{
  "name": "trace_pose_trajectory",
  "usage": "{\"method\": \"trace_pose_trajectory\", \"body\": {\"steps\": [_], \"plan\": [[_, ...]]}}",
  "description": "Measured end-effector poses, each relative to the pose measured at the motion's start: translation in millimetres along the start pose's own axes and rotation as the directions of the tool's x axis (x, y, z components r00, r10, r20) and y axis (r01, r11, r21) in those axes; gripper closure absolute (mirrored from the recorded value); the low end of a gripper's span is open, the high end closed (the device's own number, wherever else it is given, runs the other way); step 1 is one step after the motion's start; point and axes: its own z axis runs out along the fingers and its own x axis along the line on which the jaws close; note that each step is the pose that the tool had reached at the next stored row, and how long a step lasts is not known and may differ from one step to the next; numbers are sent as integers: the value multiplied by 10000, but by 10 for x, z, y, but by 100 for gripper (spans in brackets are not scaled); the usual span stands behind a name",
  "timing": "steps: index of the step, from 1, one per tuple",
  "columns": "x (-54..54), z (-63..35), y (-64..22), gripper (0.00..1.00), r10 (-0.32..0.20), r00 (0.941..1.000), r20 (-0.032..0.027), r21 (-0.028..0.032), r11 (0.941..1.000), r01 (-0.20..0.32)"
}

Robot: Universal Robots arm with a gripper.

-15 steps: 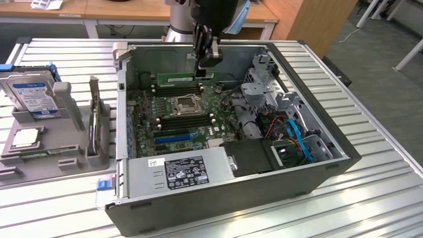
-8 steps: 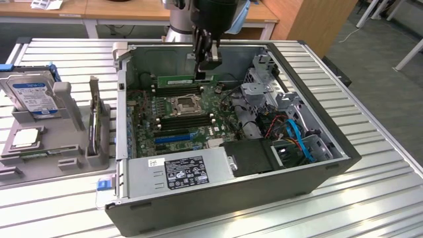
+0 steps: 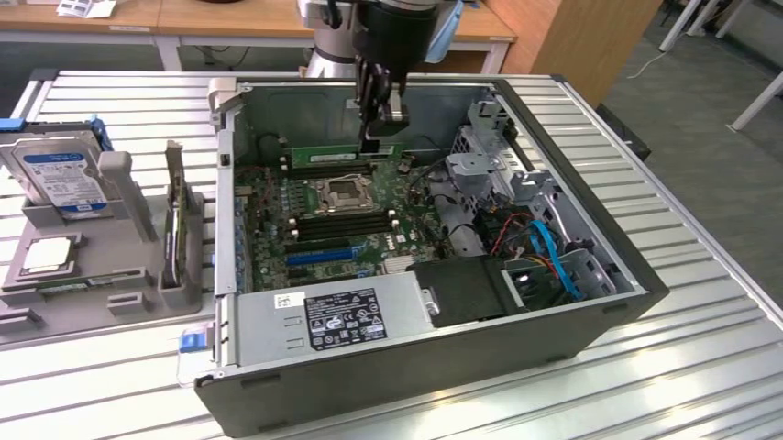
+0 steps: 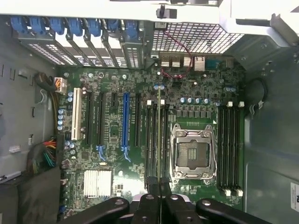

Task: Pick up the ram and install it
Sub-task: 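Pick up the ram and move it above insertion slot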

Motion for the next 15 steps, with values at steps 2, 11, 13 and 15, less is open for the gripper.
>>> {"method": "trace_pose_trajectory", "body": {"steps": [2,11,13,15], "plan": [[0,22,-1,89,4,10000,1,1,10000,-4],[2,107,-6,89,36,10000,2,1,10000,-36],[3,108,-6,89,37,10000,-1,0,10000,-37],[3,109,-6,89,37,10000,1,0,10000,-37]]}}
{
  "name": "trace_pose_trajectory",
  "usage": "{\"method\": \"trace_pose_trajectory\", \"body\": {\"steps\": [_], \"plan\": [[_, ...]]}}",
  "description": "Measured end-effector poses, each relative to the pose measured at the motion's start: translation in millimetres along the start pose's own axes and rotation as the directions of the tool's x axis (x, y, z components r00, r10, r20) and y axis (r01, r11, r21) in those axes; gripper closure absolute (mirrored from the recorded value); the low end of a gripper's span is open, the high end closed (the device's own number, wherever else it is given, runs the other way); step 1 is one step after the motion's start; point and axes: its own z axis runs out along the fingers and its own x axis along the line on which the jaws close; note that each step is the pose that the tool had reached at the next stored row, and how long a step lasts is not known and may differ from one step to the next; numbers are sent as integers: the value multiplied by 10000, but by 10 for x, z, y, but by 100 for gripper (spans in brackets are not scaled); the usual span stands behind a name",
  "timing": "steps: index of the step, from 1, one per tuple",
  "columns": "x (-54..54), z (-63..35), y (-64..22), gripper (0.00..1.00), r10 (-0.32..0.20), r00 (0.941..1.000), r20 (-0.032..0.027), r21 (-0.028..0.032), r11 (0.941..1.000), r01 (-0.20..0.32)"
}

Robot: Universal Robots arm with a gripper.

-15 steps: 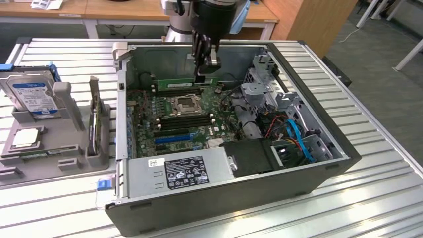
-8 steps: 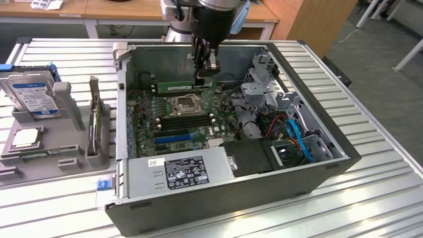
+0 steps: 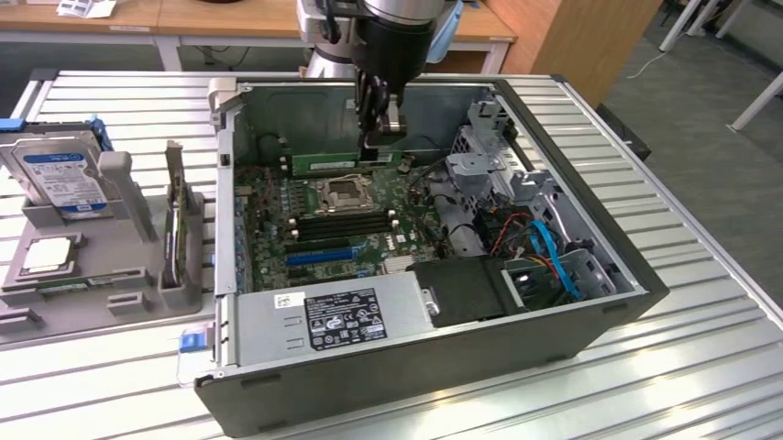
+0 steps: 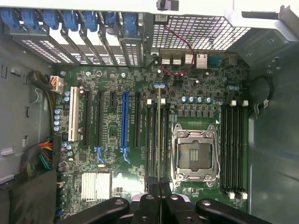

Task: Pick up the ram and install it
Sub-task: 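Pick up the ram and move it above insertion slot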

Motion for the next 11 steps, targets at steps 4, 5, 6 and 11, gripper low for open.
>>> {"method": "trace_pose_trajectory", "body": {"steps": [4,5,6,11], "plan": [[0,24,-2,89,-1,10000,2,1,10000,1],[0,32,-2,89,0,10000,2,1,10000,0],[1,39,-3,89,-1,10000,2,1,10000,1],[1,69,-4,89,0,10000,1,1,10000,0]]}}
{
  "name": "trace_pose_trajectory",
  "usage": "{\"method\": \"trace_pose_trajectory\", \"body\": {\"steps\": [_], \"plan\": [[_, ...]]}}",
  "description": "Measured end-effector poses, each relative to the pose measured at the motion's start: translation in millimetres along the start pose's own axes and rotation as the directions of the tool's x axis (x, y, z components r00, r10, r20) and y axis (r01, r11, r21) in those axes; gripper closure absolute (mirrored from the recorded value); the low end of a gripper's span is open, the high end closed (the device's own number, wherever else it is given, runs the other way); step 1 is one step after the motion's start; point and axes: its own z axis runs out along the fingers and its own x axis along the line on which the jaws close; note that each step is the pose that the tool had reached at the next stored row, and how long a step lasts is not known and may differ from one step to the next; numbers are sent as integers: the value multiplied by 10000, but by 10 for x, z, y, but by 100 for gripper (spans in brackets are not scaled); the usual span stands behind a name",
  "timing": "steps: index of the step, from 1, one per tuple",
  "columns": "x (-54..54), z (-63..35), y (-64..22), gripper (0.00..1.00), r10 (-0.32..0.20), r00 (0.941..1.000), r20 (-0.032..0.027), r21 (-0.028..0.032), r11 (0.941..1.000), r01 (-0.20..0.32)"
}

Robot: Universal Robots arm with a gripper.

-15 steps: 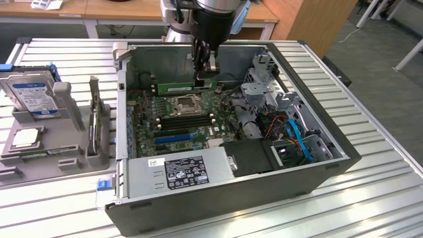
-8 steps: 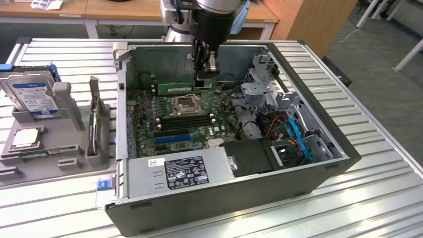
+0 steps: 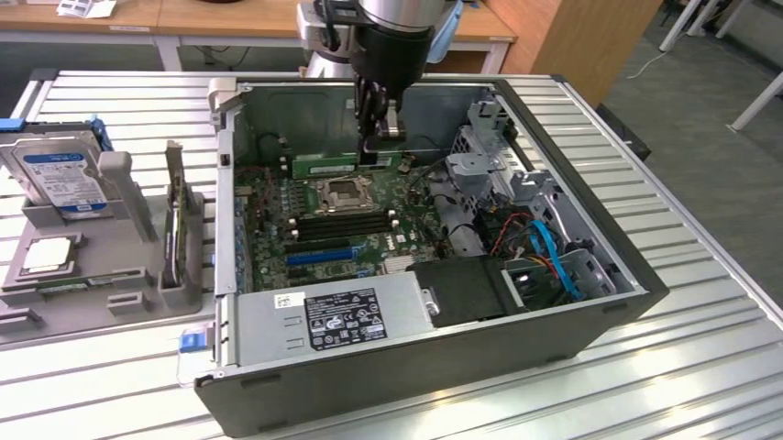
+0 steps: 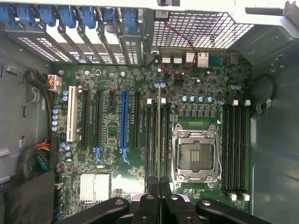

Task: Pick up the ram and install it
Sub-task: 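Pick up the ram and move it above insertion slot, then insert the ram into the slot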

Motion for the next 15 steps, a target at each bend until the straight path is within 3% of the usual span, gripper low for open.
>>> {"method": "trace_pose_trajectory", "body": {"steps": [15], "plan": [[2,1,-51,89,0,10000,1,-3,10000,0]]}}
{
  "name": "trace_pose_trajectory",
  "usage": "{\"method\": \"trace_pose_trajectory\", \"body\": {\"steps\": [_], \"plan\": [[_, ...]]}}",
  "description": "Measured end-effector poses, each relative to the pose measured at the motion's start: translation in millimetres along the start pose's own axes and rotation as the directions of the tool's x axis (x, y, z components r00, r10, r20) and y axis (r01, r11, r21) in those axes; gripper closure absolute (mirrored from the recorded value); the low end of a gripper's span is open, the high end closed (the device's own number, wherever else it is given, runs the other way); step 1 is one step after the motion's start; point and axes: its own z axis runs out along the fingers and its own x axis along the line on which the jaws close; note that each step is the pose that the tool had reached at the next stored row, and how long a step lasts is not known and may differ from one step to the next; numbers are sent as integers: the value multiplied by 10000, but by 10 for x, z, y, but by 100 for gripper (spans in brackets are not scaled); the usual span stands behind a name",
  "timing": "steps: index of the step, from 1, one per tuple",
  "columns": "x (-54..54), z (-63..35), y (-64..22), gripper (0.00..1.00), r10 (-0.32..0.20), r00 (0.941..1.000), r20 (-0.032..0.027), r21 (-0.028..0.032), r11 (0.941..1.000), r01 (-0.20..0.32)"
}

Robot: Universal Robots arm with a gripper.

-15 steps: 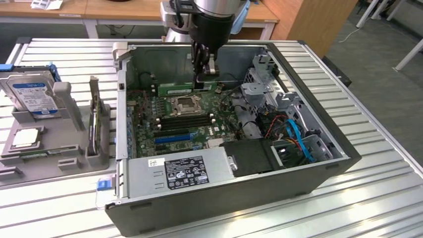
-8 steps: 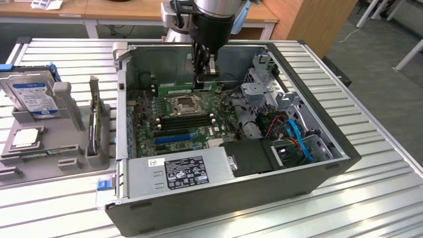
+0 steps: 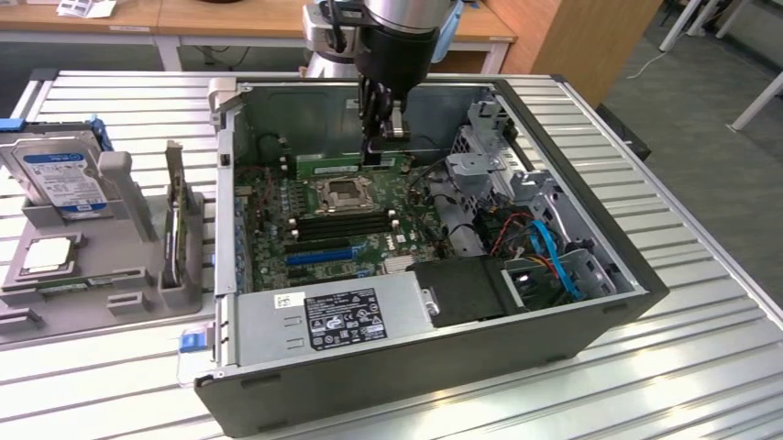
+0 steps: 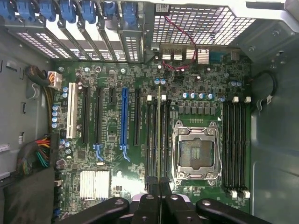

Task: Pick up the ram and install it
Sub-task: 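Insert the ram into the slot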

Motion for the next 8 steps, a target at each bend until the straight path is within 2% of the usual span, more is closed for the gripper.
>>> {"method": "trace_pose_trajectory", "body": {"steps": [8], "plan": [[0,22,-1,89,0,10000,1,0,10000,0]]}}
